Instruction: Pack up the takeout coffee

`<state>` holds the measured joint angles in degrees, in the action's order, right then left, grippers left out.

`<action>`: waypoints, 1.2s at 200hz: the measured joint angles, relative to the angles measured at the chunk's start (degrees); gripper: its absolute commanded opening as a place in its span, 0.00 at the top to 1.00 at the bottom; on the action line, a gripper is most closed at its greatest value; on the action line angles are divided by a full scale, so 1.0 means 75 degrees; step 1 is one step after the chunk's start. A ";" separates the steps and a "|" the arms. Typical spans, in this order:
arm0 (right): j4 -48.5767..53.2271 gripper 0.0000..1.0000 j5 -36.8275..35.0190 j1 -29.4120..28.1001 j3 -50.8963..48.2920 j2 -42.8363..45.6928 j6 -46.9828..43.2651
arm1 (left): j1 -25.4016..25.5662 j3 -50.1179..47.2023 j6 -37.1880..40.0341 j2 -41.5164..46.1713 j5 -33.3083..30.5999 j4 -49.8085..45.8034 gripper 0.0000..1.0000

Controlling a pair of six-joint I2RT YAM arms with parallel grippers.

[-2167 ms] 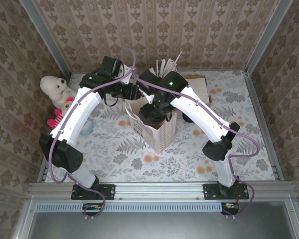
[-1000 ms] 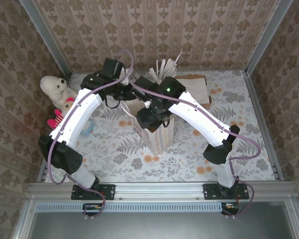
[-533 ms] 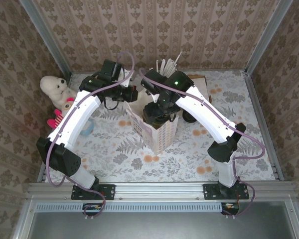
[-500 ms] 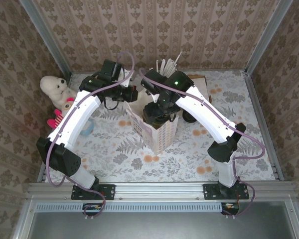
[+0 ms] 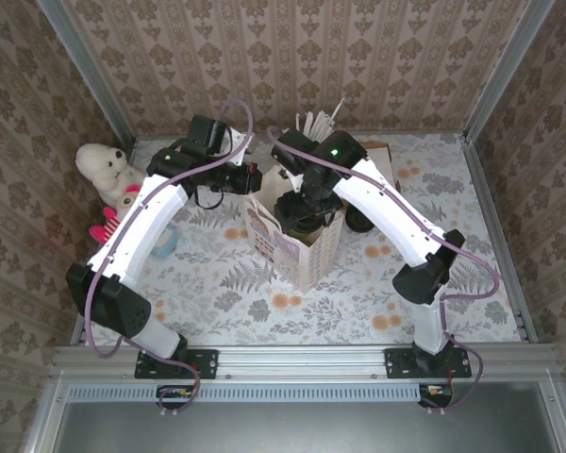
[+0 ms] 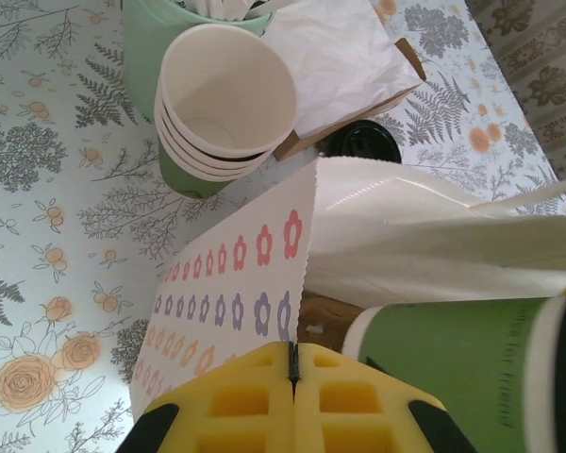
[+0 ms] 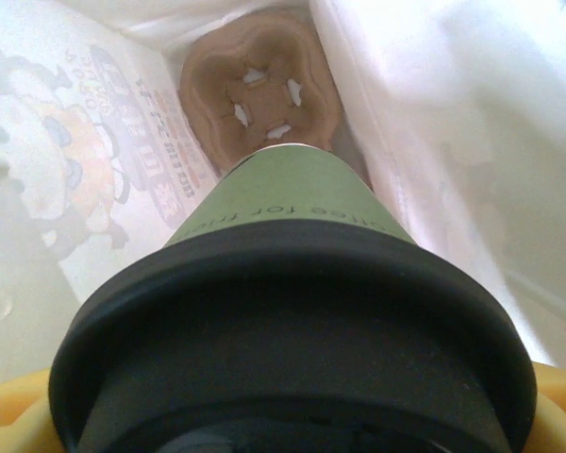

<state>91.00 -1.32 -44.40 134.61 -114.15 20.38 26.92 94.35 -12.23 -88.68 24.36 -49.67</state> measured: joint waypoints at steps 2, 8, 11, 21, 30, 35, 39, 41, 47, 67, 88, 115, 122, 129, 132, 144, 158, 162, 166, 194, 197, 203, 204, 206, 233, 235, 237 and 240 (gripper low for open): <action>0.0015 0.52 0.0000 -0.0006 0.0020 -0.0044 -0.0029 | 0.0000 0.0000 -0.0009 0.0000 0.0009 0.0003 1.00; 0.0067 0.52 -0.0023 -0.0026 0.0076 -0.0146 -0.0099 | 0.0003 0.0000 -0.0026 0.0000 0.0020 0.0009 1.00; 0.0087 0.52 -0.0032 -0.0038 0.0099 -0.0195 -0.0128 | 0.0006 0.0000 -0.0050 0.0000 0.0023 0.0009 1.00; 0.0128 0.52 -0.0052 -0.0079 0.0178 -0.0358 -0.0259 | 0.0006 0.0000 -0.0093 0.0000 0.0044 0.0012 1.00; 0.0131 0.52 -0.0058 -0.0114 0.0224 -0.0478 -0.0356 | 0.0006 0.0000 -0.0146 0.0000 0.0052 0.0012 1.00; 0.0134 0.52 -0.0073 -0.0117 0.0268 -0.0542 -0.0393 | 0.0006 0.0000 -0.0169 0.0000 0.0058 0.0012 1.00; 0.0134 0.52 -0.0087 -0.0125 0.0315 -0.0606 -0.0446 | 0.0006 0.0000 -0.0184 0.0000 0.0067 0.0017 1.00; 0.0134 0.52 -0.0096 -0.0128 0.0341 -0.0632 -0.0458 | 0.0006 0.0000 -0.0198 0.0000 0.0070 0.0017 1.00; 0.0134 0.52 -0.0122 -0.0137 0.0411 -0.0714 -0.0507 | 0.0006 0.0000 -0.0219 0.0000 0.0073 0.0032 1.00; 0.0131 0.52 -0.0175 -0.0152 0.0495 -0.0903 -0.0662 | 0.0006 0.0000 -0.0289 0.0000 0.0070 0.0038 1.00; 0.0131 0.52 -0.0189 -0.0163 0.0495 -0.0962 -0.0868 | 0.0006 0.0000 -0.0370 -0.0009 0.0041 0.0023 1.00; 0.0134 0.52 -0.0192 -0.0140 0.0495 -0.0968 -0.0997 | 0.0006 0.0000 -0.0423 -0.0023 0.0038 0.0012 1.00; 0.0134 0.52 -0.0192 -0.0128 0.0495 -0.0979 -0.0997 | 0.0006 0.0000 -0.0423 -0.0026 0.0035 0.0000 1.00; 0.0134 0.52 -0.0195 -0.0114 0.0495 -0.0994 -0.0991 | 0.0006 0.0000 -0.0423 -0.0026 0.0029 -0.0009 1.00; 0.0134 0.52 -0.0198 -0.0105 0.0495 -0.1003 -0.0985 | 0.0006 0.0003 -0.0423 -0.0026 0.0017 -0.0012 1.00; 0.0134 0.51 -0.0242 -0.0067 0.0495 -0.1035 -0.0959 | 0.0006 0.0006 -0.0423 -0.0026 -0.0035 -0.0032 1.00; 0.0131 0.50 -0.0341 -0.0026 0.0493 -0.1081 -0.0901 | 0.0006 0.0026 -0.0425 -0.0026 -0.0108 -0.0087 1.00; 0.0131 0.50 -0.0367 -0.0023 0.0487 -0.1090 -0.0892 | 0.0009 0.0029 -0.0425 -0.0026 -0.0125 -0.0099 1.00; 0.0131 0.50 -0.0388 -0.0009 0.0475 -0.1099 -0.0883 | 0.0009 0.0032 -0.0425 -0.0026 -0.0152 -0.0102 1.00; 0.0134 0.52 -0.0396 0.0006 0.0335 -0.1099 -0.0836 | 0.0006 0.0041 -0.0425 -0.0026 -0.0364 -0.0125 1.00; 0.0134 0.53 -0.0396 0.0009 0.0335 -0.1099 -0.0833 | 0.0006 0.0041 -0.0428 -0.0026 -0.0385 -0.0122 1.00; 0.0131 0.54 -0.0393 0.0009 0.0323 -0.1099 -0.0816 | 0.0006 0.0041 -0.0428 -0.0026 -0.0434 -0.0117 1.00; 0.0131 0.54 -0.0393 0.0009 0.0323 -0.1099 -0.0816 | 0.0006 0.0041 -0.0428 -0.0026 -0.0446 -0.0117 1.00; 0.0131 0.54 -0.0393 0.0009 0.0321 -0.1099 -0.0813 | 0.0006 0.0041 -0.0428 -0.0026 -0.0466 -0.0117 1.00; 0.0128 0.54 -0.0321 0.0009 0.0017 -0.1070 -0.0752 | 0.0006 0.0041 -0.0484 -0.0023 -0.0662 -0.0052 1.00; 0.0125 0.54 -0.0312 0.0009 -0.0032 -0.1061 -0.0755 | 0.0006 0.0041 -0.0487 -0.0023 -0.0676 -0.0041 1.00; 0.0128 0.54 -0.0303 0.0009 -0.0082 -0.1058 -0.0755 | 0.0006 0.0041 -0.0487 -0.0023 -0.0688 -0.0032 1.00; 0.0128 0.54 -0.0294 0.0009 -0.0152 -0.1049 -0.0755 | 0.0006 0.0038 -0.0487 -0.0023 -0.0699 -0.0020 1.00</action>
<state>91.96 -3.53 -44.34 133.47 -122.02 14.72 26.96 94.63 -15.88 -88.86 19.11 -49.82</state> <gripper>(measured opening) 0.828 0.046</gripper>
